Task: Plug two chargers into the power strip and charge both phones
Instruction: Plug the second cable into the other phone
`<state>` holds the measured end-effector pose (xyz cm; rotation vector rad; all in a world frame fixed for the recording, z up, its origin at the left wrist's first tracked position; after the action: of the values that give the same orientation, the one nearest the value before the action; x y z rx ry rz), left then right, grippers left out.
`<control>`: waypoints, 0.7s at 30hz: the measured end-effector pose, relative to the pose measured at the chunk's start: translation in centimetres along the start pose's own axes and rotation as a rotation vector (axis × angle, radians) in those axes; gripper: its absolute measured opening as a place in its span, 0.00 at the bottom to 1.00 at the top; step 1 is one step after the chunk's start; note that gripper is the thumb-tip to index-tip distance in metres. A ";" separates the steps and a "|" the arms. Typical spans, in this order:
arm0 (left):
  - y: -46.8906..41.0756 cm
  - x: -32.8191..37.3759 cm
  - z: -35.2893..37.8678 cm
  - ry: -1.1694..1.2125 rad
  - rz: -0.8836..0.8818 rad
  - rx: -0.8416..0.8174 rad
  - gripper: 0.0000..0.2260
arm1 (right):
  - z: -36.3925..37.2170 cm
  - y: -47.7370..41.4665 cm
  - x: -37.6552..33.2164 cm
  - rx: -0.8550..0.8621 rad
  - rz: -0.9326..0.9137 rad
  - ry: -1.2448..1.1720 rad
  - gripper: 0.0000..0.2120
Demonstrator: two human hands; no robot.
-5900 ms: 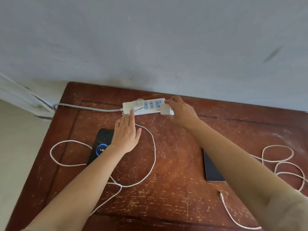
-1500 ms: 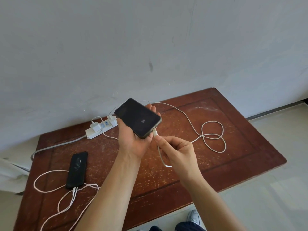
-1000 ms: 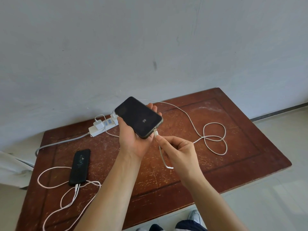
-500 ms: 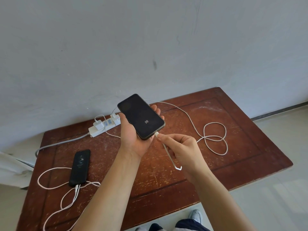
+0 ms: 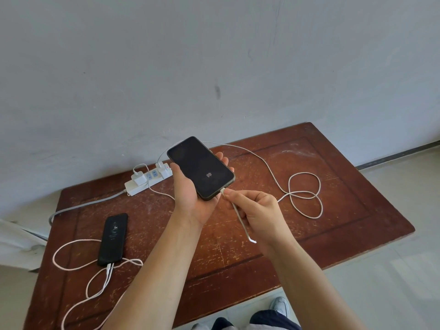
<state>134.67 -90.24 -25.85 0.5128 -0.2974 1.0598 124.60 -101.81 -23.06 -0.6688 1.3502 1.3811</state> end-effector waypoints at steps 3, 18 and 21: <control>0.1 -0.1 0.0 -0.039 0.012 -0.010 0.30 | -0.2 0.0 0.1 0.004 0.001 -0.026 0.11; 0.1 0.8 -1.2 -0.155 -0.024 0.063 0.27 | -1.4 -0.5 0.7 0.019 -0.045 -0.031 0.13; 0.1 0.8 -1.7 -0.204 -0.017 0.115 0.24 | -1.5 -0.5 1.2 0.023 -0.015 -0.056 0.10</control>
<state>134.93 -88.68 -26.83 0.7277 -0.4120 1.0138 124.32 -102.97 -24.66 -0.6197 1.3126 1.3605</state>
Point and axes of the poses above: each hand's wrist, its own y-axis away from the middle knuckle, its own z-axis out of the palm, x = y × z, the point moved 2 cm from there along -y, towards the middle knuckle, and after that the axes turned 2 degrees about -x, right-handed, at the moved point
